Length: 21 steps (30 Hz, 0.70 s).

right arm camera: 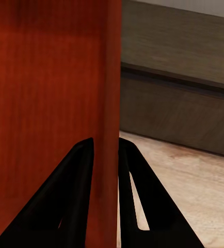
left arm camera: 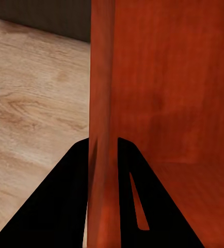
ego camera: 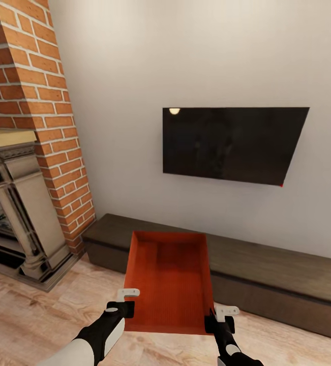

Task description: Move the two storage containers from the living room to the garage. In the garage, place one container on the floor and stack the other container on top of it (either order is fine).

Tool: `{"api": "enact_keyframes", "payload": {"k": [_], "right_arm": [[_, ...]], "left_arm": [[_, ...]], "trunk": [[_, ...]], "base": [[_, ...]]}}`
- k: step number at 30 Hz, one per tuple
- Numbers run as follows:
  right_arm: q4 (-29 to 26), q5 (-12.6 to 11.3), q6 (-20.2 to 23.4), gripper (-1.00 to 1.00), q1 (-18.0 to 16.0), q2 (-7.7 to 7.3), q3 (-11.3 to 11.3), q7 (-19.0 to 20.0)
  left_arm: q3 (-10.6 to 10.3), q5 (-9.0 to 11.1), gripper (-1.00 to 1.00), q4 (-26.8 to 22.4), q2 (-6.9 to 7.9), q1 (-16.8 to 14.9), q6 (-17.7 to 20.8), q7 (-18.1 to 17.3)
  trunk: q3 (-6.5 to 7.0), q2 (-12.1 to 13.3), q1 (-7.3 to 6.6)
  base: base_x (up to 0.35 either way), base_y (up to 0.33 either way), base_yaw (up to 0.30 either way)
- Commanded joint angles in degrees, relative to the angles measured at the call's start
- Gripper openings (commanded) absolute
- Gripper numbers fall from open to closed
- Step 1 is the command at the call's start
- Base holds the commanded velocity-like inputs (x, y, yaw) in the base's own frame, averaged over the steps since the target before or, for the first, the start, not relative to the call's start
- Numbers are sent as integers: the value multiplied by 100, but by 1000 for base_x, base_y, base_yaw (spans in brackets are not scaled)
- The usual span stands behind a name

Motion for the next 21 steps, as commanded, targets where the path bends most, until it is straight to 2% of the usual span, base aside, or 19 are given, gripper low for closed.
{"api": "enact_keyframes", "payload": {"k": [1, 21], "right_arm": [[-69, -59, -144, -100, -8, 2, 64, 14], [-70, -59, -144, -100, -8, 2, 63, 14]], "left_arm": [[-24, 121, -100, 12, -1, 2, 35, 62], [-20, 118, -100, 9, -1, 2, 35, 62]], "trunk": [[2, -6, 1], [175, -6, 1]], "base": [[0, 0, 0], [0, 0, 0]]}}
